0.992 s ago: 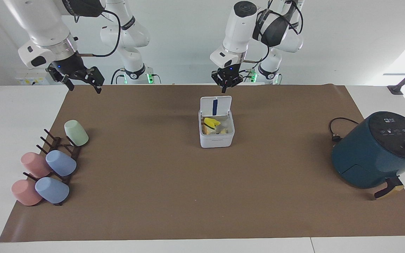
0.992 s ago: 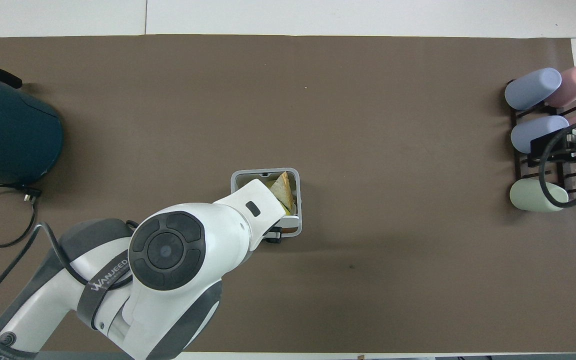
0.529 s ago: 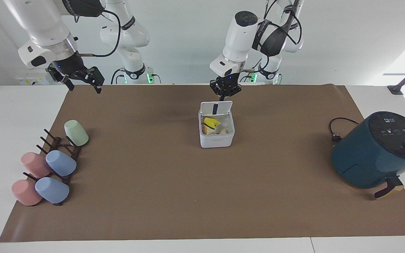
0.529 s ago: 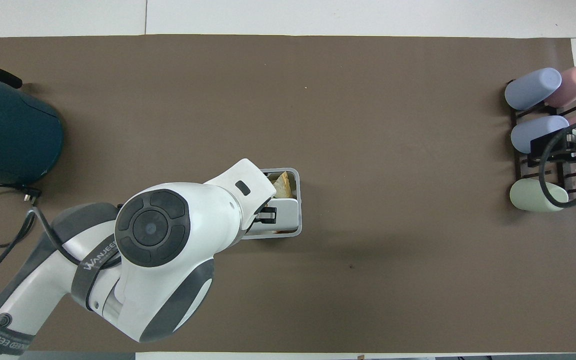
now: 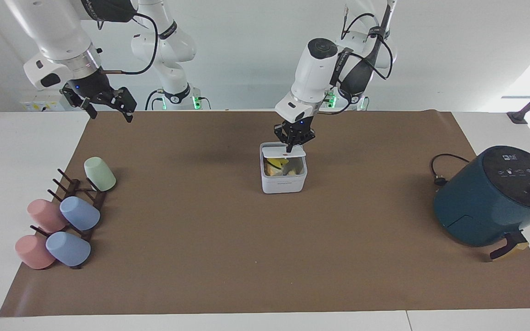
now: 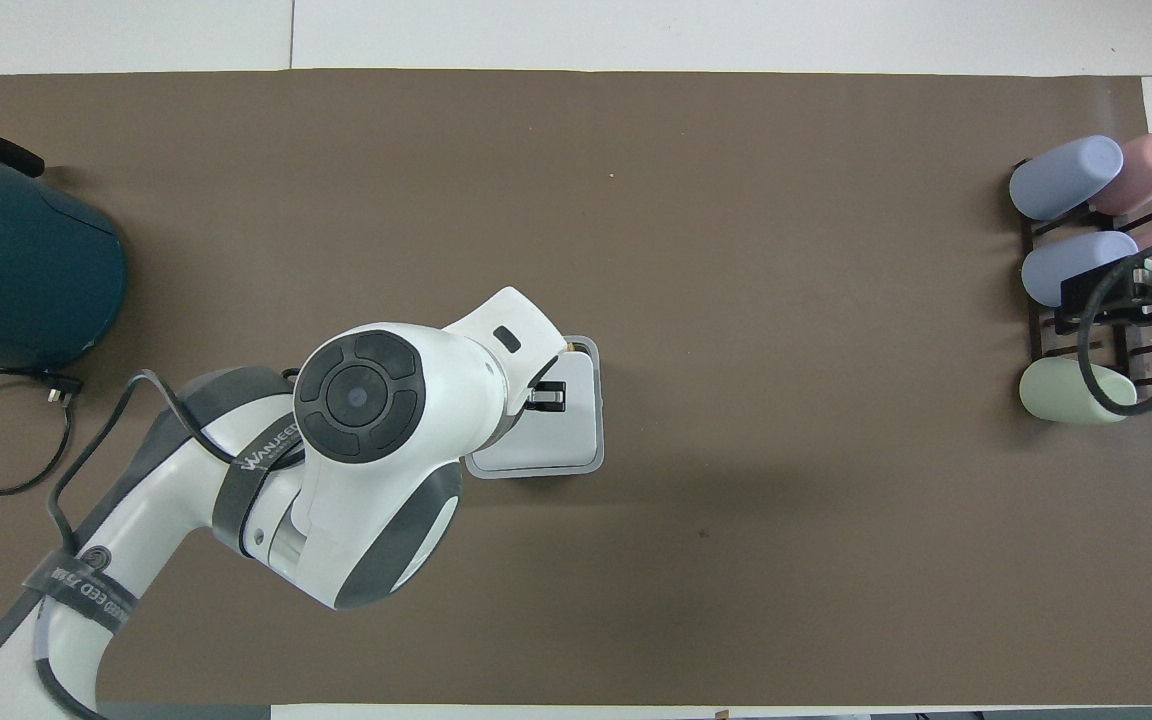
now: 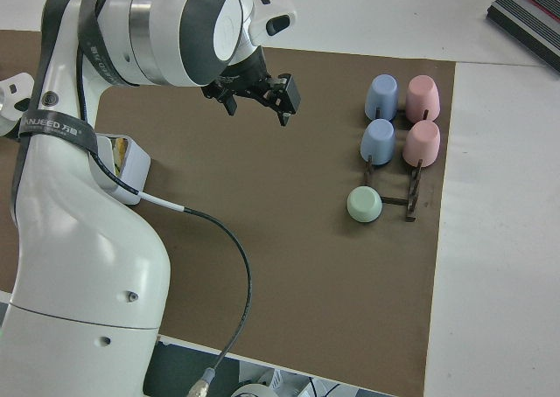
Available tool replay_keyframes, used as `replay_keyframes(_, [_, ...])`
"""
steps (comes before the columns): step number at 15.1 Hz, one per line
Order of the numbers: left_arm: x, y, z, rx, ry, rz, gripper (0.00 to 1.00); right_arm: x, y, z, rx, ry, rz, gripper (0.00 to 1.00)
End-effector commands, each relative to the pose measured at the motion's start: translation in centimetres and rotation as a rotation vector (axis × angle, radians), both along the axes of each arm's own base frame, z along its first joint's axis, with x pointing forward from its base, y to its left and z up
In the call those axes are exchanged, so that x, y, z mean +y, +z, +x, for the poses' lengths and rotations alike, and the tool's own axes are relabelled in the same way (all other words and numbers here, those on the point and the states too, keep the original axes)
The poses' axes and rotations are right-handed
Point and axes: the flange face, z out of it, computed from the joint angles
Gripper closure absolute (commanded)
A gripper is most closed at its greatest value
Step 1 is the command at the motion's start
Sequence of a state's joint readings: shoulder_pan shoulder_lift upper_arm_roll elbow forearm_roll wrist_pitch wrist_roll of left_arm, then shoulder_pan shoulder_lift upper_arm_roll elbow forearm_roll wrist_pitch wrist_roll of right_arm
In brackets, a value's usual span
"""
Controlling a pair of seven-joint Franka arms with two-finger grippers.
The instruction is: Close trash can lid
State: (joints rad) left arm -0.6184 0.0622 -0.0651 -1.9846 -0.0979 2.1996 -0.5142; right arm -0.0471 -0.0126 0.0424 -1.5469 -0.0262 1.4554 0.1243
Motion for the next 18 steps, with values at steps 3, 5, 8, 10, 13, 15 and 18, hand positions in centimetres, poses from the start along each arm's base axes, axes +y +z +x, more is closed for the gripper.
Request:
replay_keyframes(3, [-0.3, -1.8, 1.0, 0.008, 0.006, -0.007, 1.00, -0.3, 0.0, -0.5, -0.008, 0.019, 0.015, 0.00])
replay_keyframes(5, [-0.4, -2.3, 1.1, 0.001, 0.007, -0.011, 1.00, -0.3, 0.0, -0.5, -0.008, 0.019, 0.015, 0.00])
replay_keyframes(8, [-0.1, -2.4, 1.3, 0.000, 0.007, -0.010, 1.00, -0.3, -0.1, -0.5, -0.006, 0.019, 0.015, 0.00])
replay_keyframes(10, [-0.3, -2.9, 1.3, 0.006, 0.009, -0.007, 1.00, -0.3, -0.1, -0.5, -0.006, 0.019, 0.015, 0.00])
replay_keyframes(13, [-0.6, -4.2, 1.5, 0.009, 0.010, -0.004, 1.00, -0.3, -0.1, -0.5, -0.006, 0.019, 0.015, 0.00])
replay_keyframes(15, [-0.8, -4.6, 1.4, 0.014, 0.006, 0.001, 1.00, -0.3, 0.0, -0.5, -0.008, 0.019, 0.015, 0.00])
replay_keyframes(18, [-1.0, -5.2, 1.1, 0.019, -0.002, 0.012, 1.00, -0.3, -0.1, -0.5, -0.006, 0.019, 0.015, 0.00])
